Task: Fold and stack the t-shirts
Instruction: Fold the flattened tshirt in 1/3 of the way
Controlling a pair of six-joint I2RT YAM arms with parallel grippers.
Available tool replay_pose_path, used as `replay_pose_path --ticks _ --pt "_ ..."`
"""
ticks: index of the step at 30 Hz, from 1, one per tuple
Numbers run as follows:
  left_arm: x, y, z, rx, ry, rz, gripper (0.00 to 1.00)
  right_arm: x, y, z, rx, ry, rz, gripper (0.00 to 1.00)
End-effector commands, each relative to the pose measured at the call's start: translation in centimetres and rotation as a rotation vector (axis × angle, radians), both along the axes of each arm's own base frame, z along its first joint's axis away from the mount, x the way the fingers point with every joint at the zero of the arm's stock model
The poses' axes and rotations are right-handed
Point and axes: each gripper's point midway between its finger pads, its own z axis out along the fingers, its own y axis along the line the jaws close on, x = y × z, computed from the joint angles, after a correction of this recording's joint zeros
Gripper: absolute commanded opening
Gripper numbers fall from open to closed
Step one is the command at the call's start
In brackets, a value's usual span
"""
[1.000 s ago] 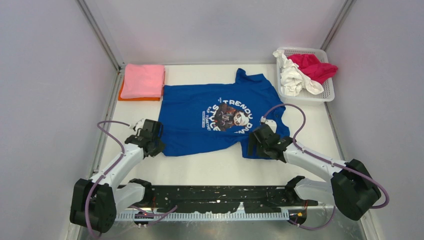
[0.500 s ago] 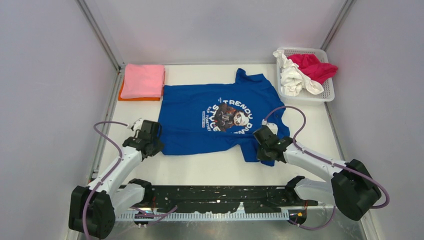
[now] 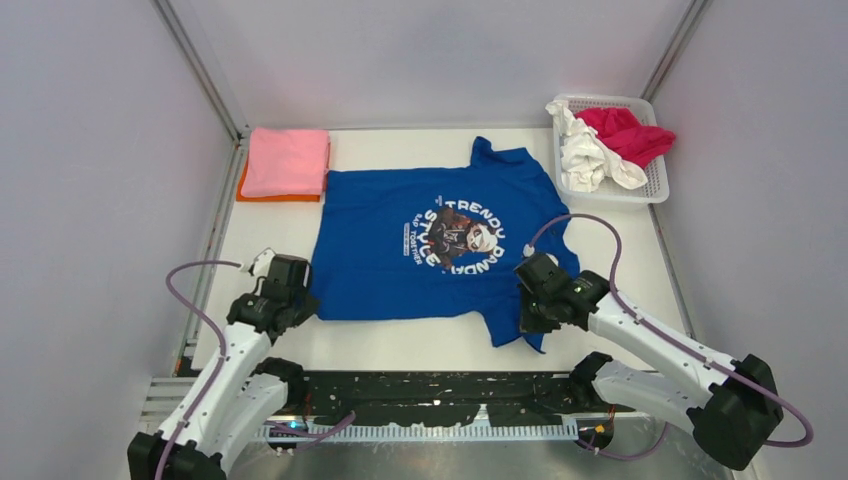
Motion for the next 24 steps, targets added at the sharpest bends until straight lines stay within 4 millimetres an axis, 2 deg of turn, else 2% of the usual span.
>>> replay_pose_path --ticks 1,4,8,12,15,17,21,24 --pt "-3.6 1.4 -0.8 0.023 0.071 0.056 0.00 -5.3 1.1 1.1 0.068 0.176 0.098 0.05" --pt "-5.3 1.7 -1.2 0.013 0.092 0.077 0.00 -8.0 1.4 1.2 0.074 0.245 0.149 0.05" --pt "-7.0 1.6 -1.7 -0.028 0.098 0.113 0.00 -10.4 1.5 1.7 0.067 0.298 0.214 0.05" --pt "-7.1 1.1 -1.7 -0.079 0.058 0.121 0.00 -10.8 1.7 2.5 0.077 0.282 0.237 0.05" --pt "-6.6 1.1 -1.2 -0.080 0.025 0.120 0.00 -10.0 2.1 2.7 0.089 0.237 0.230 0.05" --pt "-6.2 1.0 -0.7 -0.080 0.006 0.102 0.00 -8.5 2.1 3.1 0.068 0.170 0.210 0.05" --pt "-3.2 -1.9 0.1 -0.181 -0.079 -0.012 0.00 -4.8 2.1 4.3 0.034 0.021 0.157 0.05" --pt "-2.0 -2.4 0.9 -0.192 -0.097 -0.026 0.00 -2.4 2.2 5.1 0.053 -0.052 0.122 0.05"
